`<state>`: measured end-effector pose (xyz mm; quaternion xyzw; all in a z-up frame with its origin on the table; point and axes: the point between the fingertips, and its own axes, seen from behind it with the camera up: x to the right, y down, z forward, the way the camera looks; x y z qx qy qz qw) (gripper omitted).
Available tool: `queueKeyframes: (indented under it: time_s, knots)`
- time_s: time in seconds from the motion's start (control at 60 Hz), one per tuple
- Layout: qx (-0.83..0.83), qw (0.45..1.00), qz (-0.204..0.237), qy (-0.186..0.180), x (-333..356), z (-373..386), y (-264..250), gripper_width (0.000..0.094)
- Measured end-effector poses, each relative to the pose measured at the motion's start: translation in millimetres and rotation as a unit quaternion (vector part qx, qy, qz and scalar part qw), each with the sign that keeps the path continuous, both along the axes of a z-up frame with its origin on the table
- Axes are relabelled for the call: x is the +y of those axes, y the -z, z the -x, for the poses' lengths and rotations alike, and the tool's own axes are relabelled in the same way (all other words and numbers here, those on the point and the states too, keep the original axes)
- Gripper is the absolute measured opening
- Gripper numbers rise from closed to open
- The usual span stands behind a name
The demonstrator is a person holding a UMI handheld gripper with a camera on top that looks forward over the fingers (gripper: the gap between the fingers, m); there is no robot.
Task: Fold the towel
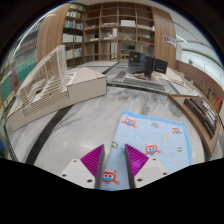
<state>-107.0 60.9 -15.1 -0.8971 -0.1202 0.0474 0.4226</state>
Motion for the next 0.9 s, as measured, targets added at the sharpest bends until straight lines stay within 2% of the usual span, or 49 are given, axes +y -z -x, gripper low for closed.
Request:
queueKeyframes:
  time_s: [0.083,0.117,0.3,0.4,0.45,0.6,0.8,0.9]
  knots:
    - [-0.009,1.000,-0.003,-0.002,5.0,-7.4,1.0,0.0241]
    - [-0.016,1.000,-0.009,0.009,9.1,-13.4,1.0,0.0041]
    - [-0.011,1.000,-0.013,0.016,9.5,-16.9,-6.1,0.0004]
    - [-0.016,0.998,-0.062,0.028,17.6,-38.4,-45.1,0.0003]
    - [-0.011,0.997,-0.071,0.041,17.8,-54.2,-62.6,0.0003]
    - [-0.010,0.994,-0.071,0.082,12.9,-125.5,-85.0,0.0005]
    - [-0.018,0.987,-0.036,0.153,5.7,-216.5,-53.8,0.0009]
    - [-0.018,0.985,-0.031,0.171,5.6,-238.4,-43.8,0.0029]
